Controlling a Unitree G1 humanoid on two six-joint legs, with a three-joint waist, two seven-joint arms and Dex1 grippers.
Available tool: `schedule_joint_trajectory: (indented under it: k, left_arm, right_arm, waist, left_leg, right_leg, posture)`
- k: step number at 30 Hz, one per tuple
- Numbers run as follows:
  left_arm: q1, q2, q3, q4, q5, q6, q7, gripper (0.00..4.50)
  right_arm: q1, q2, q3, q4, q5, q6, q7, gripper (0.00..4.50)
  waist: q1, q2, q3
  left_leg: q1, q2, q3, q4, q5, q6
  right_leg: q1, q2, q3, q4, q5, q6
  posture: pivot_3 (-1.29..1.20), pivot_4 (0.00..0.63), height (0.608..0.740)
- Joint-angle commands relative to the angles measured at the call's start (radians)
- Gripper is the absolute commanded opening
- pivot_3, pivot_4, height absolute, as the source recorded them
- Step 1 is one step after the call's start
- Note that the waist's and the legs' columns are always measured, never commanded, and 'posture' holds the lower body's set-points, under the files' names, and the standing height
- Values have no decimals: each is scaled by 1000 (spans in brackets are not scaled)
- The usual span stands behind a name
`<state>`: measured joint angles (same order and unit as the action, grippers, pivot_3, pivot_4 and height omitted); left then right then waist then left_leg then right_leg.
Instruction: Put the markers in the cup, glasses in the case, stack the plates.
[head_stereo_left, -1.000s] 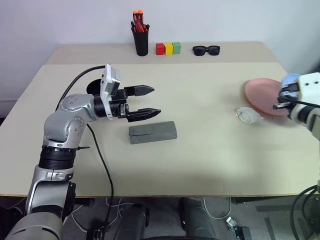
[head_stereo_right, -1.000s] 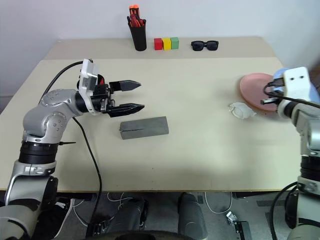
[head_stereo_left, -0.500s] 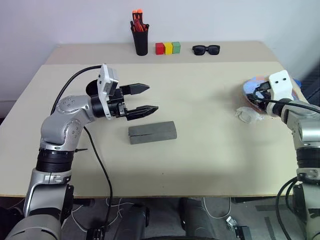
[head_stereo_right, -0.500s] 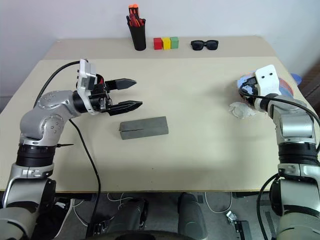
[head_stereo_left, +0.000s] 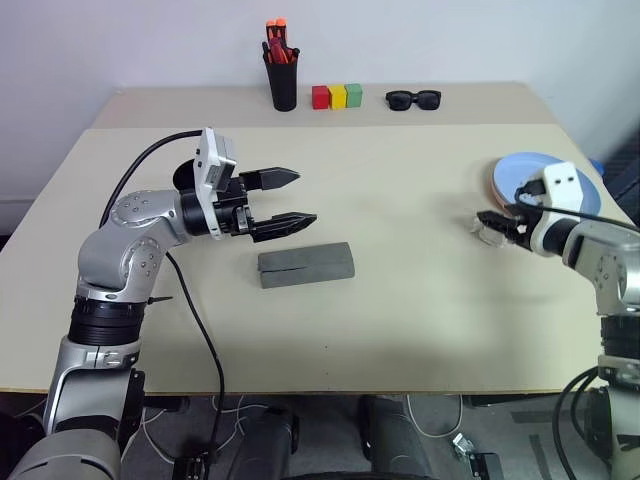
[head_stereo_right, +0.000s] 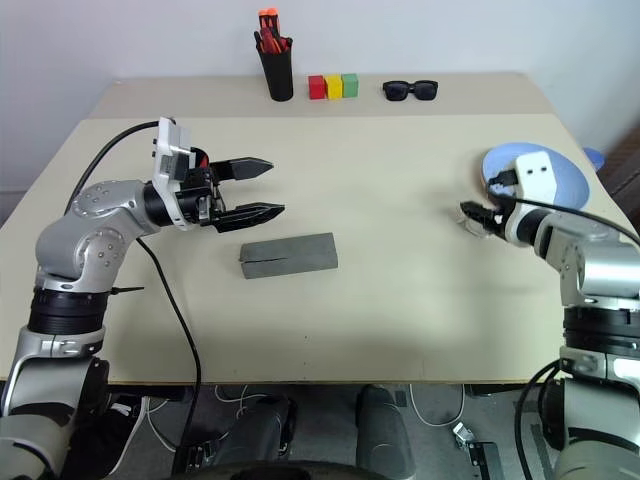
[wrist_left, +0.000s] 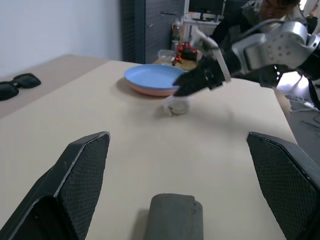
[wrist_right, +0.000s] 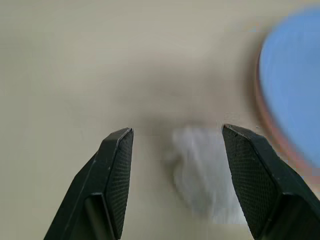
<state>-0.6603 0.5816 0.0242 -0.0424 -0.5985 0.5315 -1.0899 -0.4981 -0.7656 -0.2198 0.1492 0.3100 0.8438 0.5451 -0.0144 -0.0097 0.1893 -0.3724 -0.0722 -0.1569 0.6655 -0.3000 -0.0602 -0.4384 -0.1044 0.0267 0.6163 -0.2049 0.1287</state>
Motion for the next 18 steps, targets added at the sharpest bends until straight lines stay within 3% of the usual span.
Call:
schedule_joint_trajectory:
  k: [1, 8, 11, 15, 18]
  left_arm:
    - [-10, 1, 9, -19, -4, -14, -9, 4500]
    - [8, 13, 20, -44, -8, -5, 0, 4500]
    - [17, 19, 23, -54, -8, -4, 9, 4500]
    - [22, 26, 30, -61, -12, 2, 15, 4500]
    - [29, 29, 34, -71, -18, 6, 20, 4500]
  right_arm:
    - [-4, -18, 10, -15, -38, -34, -17, 2841]
    - [-29, -19, 114, 118, -163, -175, -29, 2841]
    - [-50, -6, 134, 166, -185, -211, -28, 2061]
    - [-81, 8, 128, 199, -186, -227, -23, 33]
    - [-116, 14, 79, 177, -140, -200, -12, 33]
  waist:
    - [-1, 0, 0]
    - [-4, 0, 0]
    - [-5, 0, 0]
    - [-4, 0, 0]
    - [-4, 0, 0]
  left_leg:
    - [0, 0, 0, 0, 0, 0]
    - [0, 0, 0, 0, 0, 0]
    - [0, 0, 0, 0, 0, 0]
    - [0, 0, 0, 0, 0, -1]
    - [0, 0, 0, 0, 0, -1]
  right_leg:
    - [0, 0, 0, 0, 0, 0]
    - [0, 0, 0, 1, 0, 0]
    - [0, 0, 0, 0, 0, 0]
    - [0, 0, 0, 0, 0, 0]
    - [-1, 0, 0, 0, 0, 0]
  posture:
    - [0, 150, 740]
    - [0, 150, 740]
    - [0, 150, 740]
    - [0, 150, 740]
    - [0, 150, 740]
